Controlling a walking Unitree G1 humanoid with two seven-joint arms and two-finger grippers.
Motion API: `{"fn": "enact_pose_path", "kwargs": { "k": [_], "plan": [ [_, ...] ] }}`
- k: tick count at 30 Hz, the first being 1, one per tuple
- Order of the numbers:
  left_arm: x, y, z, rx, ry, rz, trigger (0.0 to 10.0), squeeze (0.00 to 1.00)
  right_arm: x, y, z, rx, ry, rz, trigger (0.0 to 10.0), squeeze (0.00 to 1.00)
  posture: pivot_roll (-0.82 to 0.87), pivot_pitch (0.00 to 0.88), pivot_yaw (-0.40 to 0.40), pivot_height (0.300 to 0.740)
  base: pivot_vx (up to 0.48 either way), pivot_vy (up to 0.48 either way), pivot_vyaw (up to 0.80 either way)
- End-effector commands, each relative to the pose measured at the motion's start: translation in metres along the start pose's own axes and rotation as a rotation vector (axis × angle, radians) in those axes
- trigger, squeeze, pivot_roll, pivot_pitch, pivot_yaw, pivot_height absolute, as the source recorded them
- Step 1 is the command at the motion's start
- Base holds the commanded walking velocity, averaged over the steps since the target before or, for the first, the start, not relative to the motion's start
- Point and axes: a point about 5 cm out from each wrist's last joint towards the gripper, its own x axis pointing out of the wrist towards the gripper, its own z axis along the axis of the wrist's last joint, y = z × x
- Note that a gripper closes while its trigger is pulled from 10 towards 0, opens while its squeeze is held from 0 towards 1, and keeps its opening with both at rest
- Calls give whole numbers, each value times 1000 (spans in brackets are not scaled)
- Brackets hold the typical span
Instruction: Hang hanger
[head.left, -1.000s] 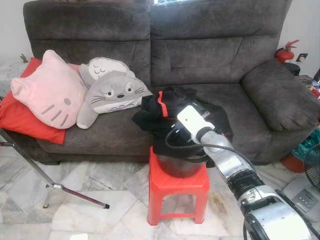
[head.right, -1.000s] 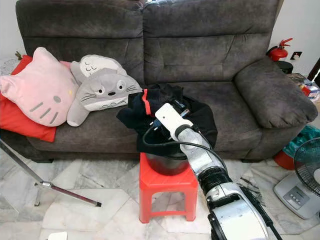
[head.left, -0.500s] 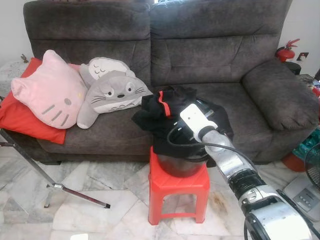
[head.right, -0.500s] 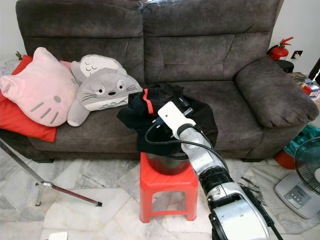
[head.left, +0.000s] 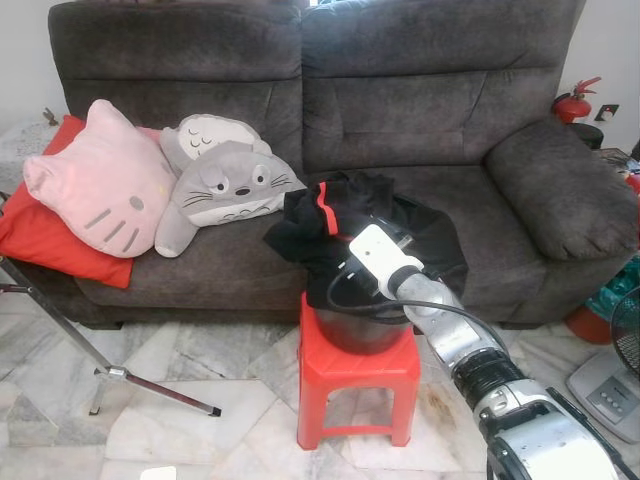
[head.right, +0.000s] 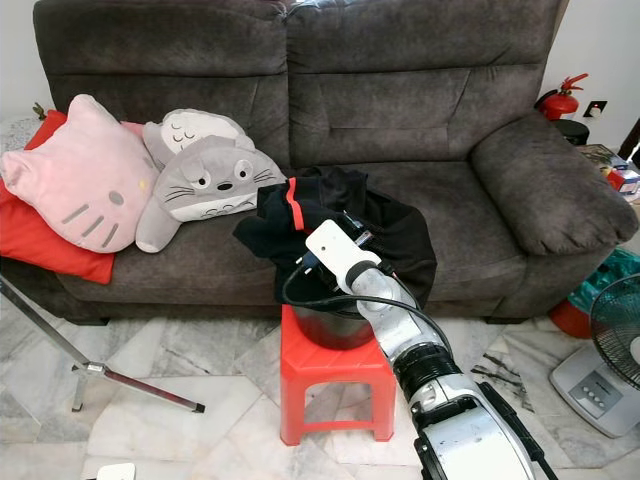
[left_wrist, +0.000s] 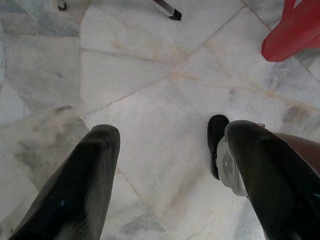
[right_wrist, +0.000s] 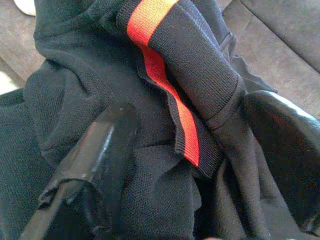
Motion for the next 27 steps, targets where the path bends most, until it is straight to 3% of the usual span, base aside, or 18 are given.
{"fn": "enact_pose_path", "kwargs": {
  "k": [1, 9, 10, 11, 23, 27],
  "plan": [
    [-1, 4, -5, -8, 23, 9, 10000, 0, 1, 1, 3, -10, -11, 20, 0, 0, -77, 0, 62, 740, 0, 0, 0],
    [-1, 3, -5, -8, 20, 11, 10000, 0, 1, 3, 6, -45, -24, 22, 0, 0, -75, 0, 61, 740, 0, 0, 0],
    [-1, 3, -5, -8, 20, 12, 10000, 0, 1, 3, 7, -46, -25, 22, 1098, 0, -75, 0, 61, 740, 0, 0, 0],
    [-1, 3, -5, -8, 19, 12, 10000, 0, 1, 4, 7, -49, -28, 21, 10000, 0, -74, 0, 60, 740, 0, 0, 0],
    [-1, 4, -6, -8, 21, 12, 10000, 0, -11, 6, 3, -88, -43, 4, 10000, 0, -77, 0, 59, 740, 0, 0, 0],
    [-1, 0, -3, -8, 17, 4, 10000, 0, -19, 15, -14, -139, 6, 29, 10000, 0, -82, 0, 59, 740, 0, 0, 0]
  ]
}}
